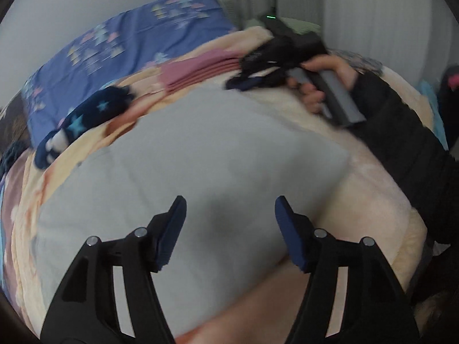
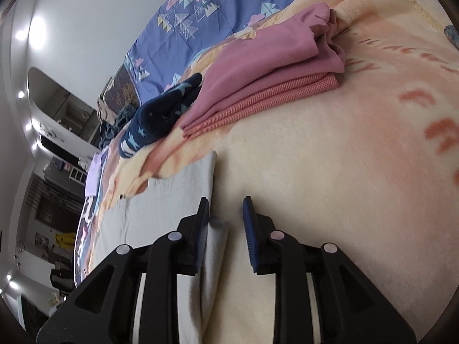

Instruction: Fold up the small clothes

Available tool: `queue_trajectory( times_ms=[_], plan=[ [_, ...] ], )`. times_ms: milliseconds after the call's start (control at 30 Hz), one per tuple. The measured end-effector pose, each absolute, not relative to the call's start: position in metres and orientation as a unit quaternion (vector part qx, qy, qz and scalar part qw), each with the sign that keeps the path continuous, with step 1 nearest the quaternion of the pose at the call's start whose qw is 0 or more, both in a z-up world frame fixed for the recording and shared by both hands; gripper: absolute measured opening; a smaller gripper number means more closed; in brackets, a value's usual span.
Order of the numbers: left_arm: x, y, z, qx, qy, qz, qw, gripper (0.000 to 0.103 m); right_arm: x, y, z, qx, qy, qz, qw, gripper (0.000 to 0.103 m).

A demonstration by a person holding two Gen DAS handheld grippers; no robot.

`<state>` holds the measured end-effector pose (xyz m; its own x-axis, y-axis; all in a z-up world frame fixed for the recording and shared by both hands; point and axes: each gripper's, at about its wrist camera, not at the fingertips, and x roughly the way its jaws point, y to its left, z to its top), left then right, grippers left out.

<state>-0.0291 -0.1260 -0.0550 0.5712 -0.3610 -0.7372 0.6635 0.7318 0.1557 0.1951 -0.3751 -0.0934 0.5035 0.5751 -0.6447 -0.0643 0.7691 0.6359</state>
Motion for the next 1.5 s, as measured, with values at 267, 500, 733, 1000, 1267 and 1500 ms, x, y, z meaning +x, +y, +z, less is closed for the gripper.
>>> queue_trajectory(
  times_ms=[267, 500, 733, 1000, 1267, 1500],
  plan=[
    [-0.054, -0.218, -0.100, 0.321, 0.345, -0.308, 0.827, 0.068, 0.191, -0.383, -0.095, 0.271, 0.488, 0.231, 0.797, 0.025],
    [-0.052, -0.238, -0.105, 0.348, 0.325, -0.265, 0.839, 0.068, 0.187, -0.369, -0.093, 0.233, 0.505, 0.258, 0.790, 0.027],
    [-0.040, -0.238, -0.094, 0.294, 0.358, -0.289, 0.838, 0.006, 0.197, -0.367, -0.087, 0.289, 0.446, 0.262, 0.806, 0.002],
    [-0.034, -0.232, -0.092, 0.254, 0.382, -0.324, 0.827, 0.003, 0.203, -0.380, -0.092, 0.330, 0.441, 0.264, 0.792, 0.001],
    [-0.036, -0.227, -0.091, 0.226, 0.388, -0.333, 0.829, 0.003, 0.199, -0.391, -0.090, 0.336, 0.458, 0.249, 0.784, 0.053],
    [-0.031, -0.223, -0.093, 0.205, 0.397, -0.346, 0.825, 0.003, 0.205, -0.353, -0.101, 0.281, 0.480, 0.252, 0.792, 0.046]
  ],
)
